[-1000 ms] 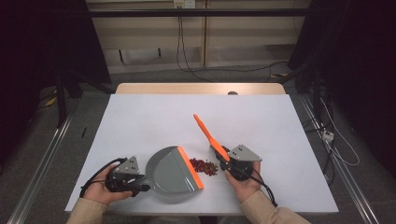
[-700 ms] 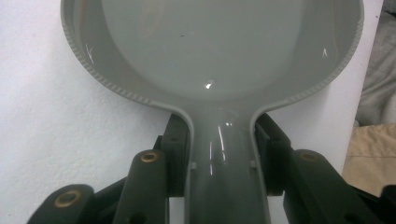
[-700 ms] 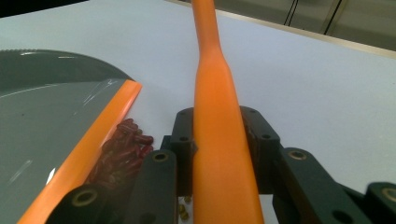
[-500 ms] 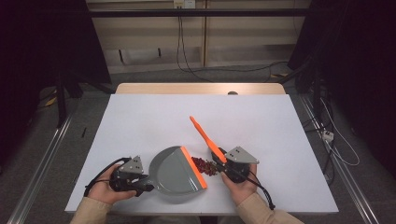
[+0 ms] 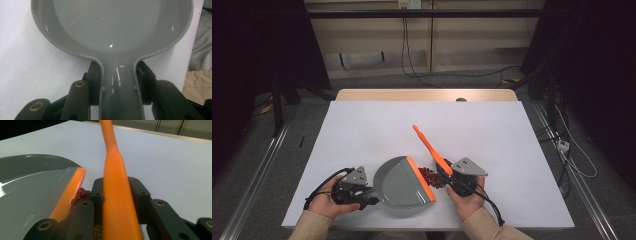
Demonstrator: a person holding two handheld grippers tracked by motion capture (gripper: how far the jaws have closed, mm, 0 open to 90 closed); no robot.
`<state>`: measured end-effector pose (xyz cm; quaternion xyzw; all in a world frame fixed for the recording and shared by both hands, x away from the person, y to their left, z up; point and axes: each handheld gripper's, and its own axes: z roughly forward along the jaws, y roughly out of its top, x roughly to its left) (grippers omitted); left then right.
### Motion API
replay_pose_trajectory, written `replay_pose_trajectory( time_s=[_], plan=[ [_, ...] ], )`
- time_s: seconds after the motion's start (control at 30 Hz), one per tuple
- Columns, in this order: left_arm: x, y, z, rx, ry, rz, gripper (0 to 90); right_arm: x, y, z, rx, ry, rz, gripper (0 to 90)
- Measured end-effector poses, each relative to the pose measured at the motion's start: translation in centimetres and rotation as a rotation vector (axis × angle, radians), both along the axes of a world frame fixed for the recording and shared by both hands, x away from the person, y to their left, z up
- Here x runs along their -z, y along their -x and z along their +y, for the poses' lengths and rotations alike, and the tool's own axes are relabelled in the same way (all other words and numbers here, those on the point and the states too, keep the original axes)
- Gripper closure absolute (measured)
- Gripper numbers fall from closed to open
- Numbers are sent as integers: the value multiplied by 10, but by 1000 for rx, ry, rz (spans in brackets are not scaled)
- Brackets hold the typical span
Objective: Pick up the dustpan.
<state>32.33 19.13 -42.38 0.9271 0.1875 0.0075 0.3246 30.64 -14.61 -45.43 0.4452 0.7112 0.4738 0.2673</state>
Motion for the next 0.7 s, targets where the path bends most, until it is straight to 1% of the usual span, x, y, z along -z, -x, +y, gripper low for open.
replay_pose_trajectory(
  time_s=[0.07,0.1,0.13,0.27,0.33,0.37,0.43,0.47,0.5,0.57,0.6,0.63,0.67,0.7],
  plan=[
    [-1,1,2,-3,-1,1,633,0,0,0,-2,11,-5,689],
    [-2,1,4,3,-1,-2,633,0,0,0,-3,5,-5,690],
    [-2,1,6,-1,3,-1,633,0,0,-1,-2,4,-6,690],
    [-3,1,14,-13,1,-26,634,-1,-1,-3,-2,-7,-2,690],
    [-5,1,19,-17,8,-33,634,-1,-1,-4,-3,-9,-2,690],
    [-5,2,21,-25,24,-29,634,-1,-1,-3,-4,-7,-2,690],
    [-7,2,25,-14,17,-33,634,-1,-2,-3,-5,-6,-3,690],
    [-8,3,27,-13,9,-29,634,-1,-2,-4,-7,-8,-2,690],
    [-8,4,27,-25,20,-23,633,-1,-2,-4,-7,-9,-2,691],
    [-6,4,29,-24,13,-20,633,-1,-2,-4,-8,-8,-2,690],
    [-6,3,30,-22,2,-17,633,-1,-2,-4,-9,-7,-3,690],
    [-6,3,31,-21,1,-12,633,-1,-2,-4,-9,-7,-3,690],
    [-5,2,32,-11,-9,-15,632,-1,-2,-4,-9,-6,-3,690],
    [-4,2,31,-24,7,-15,631,-1,-2,-4,-9,-6,-4,690]
  ],
)
